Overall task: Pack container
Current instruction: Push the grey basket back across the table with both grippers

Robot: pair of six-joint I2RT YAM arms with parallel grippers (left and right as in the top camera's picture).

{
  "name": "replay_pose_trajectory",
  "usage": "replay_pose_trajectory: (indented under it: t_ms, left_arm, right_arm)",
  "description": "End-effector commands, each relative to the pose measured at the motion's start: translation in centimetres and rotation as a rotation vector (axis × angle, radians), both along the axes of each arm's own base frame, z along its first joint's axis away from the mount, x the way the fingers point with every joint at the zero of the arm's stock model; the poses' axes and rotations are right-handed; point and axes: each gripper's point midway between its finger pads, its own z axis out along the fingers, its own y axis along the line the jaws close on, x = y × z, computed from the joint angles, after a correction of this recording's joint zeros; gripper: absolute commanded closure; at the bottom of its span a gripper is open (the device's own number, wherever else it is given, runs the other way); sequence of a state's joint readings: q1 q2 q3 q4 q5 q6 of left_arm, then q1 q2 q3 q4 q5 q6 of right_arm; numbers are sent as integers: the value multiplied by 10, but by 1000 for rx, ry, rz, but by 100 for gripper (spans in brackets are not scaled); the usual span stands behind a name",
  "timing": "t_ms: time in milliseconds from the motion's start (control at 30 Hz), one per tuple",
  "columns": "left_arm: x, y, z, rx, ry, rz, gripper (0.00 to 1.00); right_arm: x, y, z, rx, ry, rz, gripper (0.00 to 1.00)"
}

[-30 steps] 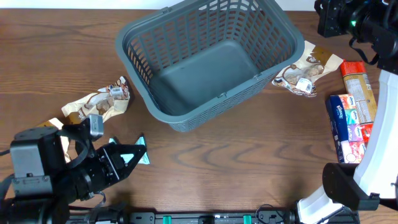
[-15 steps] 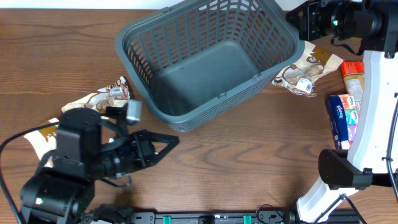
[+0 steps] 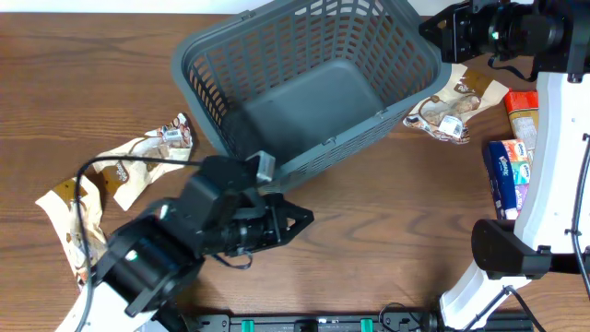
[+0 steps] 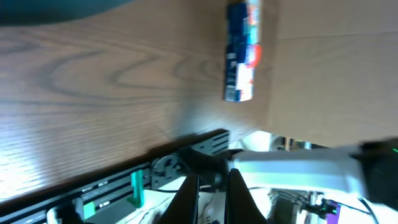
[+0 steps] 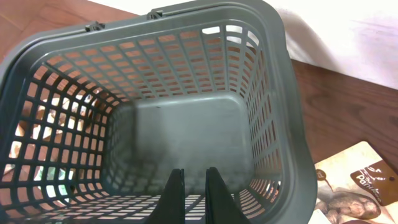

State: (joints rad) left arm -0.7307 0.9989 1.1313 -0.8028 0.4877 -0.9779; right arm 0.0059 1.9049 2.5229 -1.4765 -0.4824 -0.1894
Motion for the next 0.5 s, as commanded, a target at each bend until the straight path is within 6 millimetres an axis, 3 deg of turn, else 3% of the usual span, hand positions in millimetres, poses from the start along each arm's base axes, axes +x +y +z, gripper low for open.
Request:
replay_pose_trajectory:
  t_ms: [0, 233, 467]
  left_arm:
    - [12, 4, -12, 62, -10, 71, 94]
    - [25, 17, -20, 136, -52, 151, 94]
    - [29, 18, -31, 179, -32, 162, 94]
  right_arm:
    - [-1, 10, -4, 10, 11, 40, 99]
    - [-5, 21, 1, 64, 11, 86, 99]
    - [-15, 33, -11, 44, 61, 137, 99]
